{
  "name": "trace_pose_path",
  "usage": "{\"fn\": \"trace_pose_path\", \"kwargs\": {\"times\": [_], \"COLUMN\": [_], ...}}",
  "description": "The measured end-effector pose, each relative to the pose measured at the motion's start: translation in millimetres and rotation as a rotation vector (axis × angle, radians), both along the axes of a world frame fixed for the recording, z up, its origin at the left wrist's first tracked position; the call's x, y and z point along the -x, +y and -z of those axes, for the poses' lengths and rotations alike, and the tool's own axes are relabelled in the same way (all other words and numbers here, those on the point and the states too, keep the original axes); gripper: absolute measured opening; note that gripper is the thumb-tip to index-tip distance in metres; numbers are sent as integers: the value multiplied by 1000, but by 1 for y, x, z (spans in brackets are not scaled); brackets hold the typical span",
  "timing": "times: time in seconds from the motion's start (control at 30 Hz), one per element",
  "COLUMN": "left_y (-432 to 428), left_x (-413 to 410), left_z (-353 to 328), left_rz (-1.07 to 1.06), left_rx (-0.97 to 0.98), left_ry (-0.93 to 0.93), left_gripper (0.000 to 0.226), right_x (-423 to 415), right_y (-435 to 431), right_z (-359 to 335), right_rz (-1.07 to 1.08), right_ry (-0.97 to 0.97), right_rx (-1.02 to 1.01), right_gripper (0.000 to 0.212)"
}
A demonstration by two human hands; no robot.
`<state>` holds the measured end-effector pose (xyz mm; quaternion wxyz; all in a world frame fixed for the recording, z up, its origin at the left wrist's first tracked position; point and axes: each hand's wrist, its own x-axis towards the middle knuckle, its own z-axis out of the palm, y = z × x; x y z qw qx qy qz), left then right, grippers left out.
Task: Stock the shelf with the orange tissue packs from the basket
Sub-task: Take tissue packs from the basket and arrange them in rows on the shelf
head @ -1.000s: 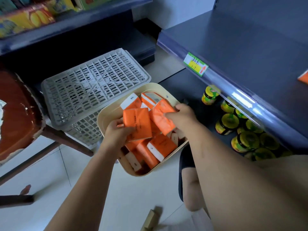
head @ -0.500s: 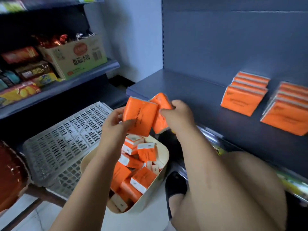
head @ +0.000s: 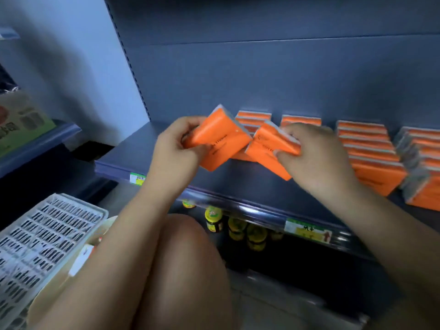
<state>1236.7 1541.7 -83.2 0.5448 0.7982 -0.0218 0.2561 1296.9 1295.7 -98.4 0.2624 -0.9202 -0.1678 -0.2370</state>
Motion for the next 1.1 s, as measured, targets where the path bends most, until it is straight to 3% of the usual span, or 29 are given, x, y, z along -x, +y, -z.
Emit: {"fn": "trace_pose_path", "kwargs": {"times": [0.13, 0.23, 0.37, 0.5, 0.67, 0.87, 1.1], "left_y": [-23, -20, -8, -3, -3, -11, -18], "left_x": [-24, -41, -67, -86, -104, -114, -116], "left_z": [18, 31, 51, 66, 78, 91, 94], "left_rz": [71, 92, 77, 77, 111, 102, -8], "left_rx": [-157, -168, -195, -259, -470, -808, -887], "left_ry": [-41, -36, 65, 153, 105, -37, -54], "left_gripper": [50, 50, 50, 49, 48, 52, 55], "right_x": [-4, -14, -38, -50, -55, -52, -51], "right_y": [-33, -44, -47, -49, -49, -53, -53], "right_z": [18, 16, 12, 21, 29, 37, 50], "right_rz": [23, 26, 46, 80, 59, 61, 133], "right_ry": [15, 16, -38, 52, 57, 98, -48], "right_rx": [40, -1, -35, 5, 246, 398, 530], "right_gripper": [43, 45, 45, 49, 44, 42, 37]}}
